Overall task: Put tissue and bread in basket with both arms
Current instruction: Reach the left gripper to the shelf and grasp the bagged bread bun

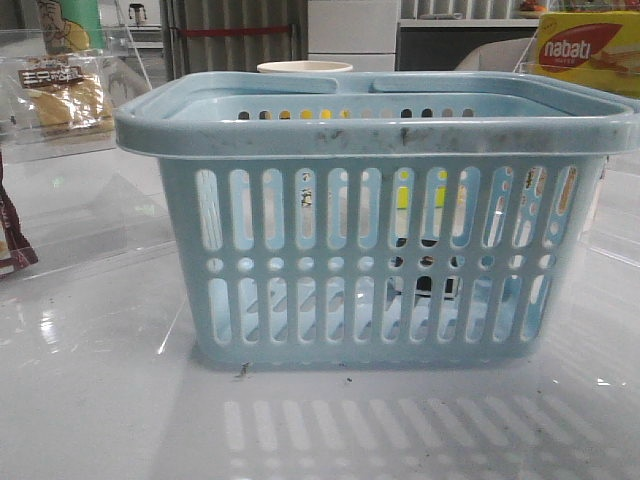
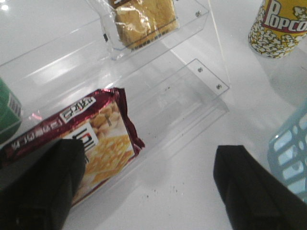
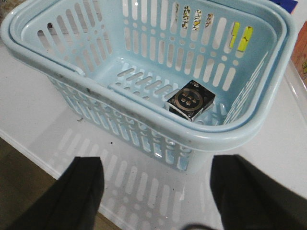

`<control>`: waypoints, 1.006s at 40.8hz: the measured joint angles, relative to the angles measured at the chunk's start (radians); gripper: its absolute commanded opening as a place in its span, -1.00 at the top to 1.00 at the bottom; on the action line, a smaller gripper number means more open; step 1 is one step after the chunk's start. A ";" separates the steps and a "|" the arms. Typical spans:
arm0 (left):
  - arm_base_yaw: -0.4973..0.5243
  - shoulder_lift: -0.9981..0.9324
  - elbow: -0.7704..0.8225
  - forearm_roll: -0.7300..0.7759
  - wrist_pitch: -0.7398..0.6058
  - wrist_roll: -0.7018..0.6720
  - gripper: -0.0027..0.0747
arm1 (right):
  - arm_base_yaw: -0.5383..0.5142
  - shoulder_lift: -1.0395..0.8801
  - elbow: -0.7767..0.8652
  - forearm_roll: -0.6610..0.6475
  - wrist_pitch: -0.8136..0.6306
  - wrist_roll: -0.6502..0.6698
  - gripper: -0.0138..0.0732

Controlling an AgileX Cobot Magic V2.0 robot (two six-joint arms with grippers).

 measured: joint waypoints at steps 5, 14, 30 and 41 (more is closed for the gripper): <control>0.000 0.138 -0.127 0.000 -0.004 0.000 -0.63 | 0.000 0.000 0.000 0.000 0.000 0.000 -0.63; 0.019 0.375 -0.362 -0.008 0.023 0.000 -0.63 | 0.000 0.000 0.000 0.000 0.002 -0.002 -0.63; 0.070 0.669 -0.663 -0.010 0.104 0.000 -0.63 | 0.000 0.000 0.000 -0.002 0.002 -0.002 -0.63; 0.074 0.759 -0.758 -0.132 0.132 0.165 -0.63 | 0.000 0.000 0.000 -0.002 0.002 -0.002 -0.63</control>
